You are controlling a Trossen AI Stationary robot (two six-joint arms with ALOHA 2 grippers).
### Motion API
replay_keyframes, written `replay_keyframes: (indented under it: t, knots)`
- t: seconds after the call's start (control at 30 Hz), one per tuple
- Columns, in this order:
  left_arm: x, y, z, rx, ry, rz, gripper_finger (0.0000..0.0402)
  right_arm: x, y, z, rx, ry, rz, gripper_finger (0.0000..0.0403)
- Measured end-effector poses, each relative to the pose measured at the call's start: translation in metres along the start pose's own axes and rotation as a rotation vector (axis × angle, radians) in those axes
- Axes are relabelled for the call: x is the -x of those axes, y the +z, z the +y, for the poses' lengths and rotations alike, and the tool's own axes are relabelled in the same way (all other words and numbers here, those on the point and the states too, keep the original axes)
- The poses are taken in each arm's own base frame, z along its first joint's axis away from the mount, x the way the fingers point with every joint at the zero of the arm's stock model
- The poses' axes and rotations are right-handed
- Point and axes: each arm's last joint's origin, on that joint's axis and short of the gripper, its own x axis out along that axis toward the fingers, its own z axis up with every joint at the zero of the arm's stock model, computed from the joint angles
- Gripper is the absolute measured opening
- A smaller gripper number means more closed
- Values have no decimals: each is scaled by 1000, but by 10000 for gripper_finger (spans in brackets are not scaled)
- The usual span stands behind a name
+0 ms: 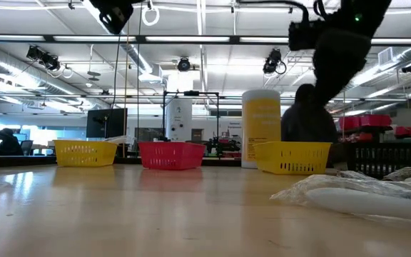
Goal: Pick & Place Travel size toiletries
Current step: Put the blue toothbrush into the left yellow basket
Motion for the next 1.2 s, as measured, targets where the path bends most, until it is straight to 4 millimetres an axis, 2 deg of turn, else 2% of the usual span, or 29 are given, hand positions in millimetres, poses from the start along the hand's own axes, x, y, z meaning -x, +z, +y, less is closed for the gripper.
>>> replay_keyframes:
  t: [0.23, 0.43, 0.7, 0.97, 1.2]
  knots:
    - [-17, -12, -2, 2, 18, 73, 83, 8, 9, 24, 106, 201, -144, 242]
    - [-29, -22, -4, -15, 48, 119, 118, 16, -3, 40, 144, 284, -117, 244]
    - [-32, -24, -2, -16, 110, 119, 141, 22, -27, 48, 64, 301, 53, 230]
    - [-14, -11, 1, -38, 172, 42, 141, 26, -54, 50, -72, 295, 310, 228]
    - [-9, -17, 5, 6, 232, 101, 141, 21, -78, 49, -83, 228, 405, 236]
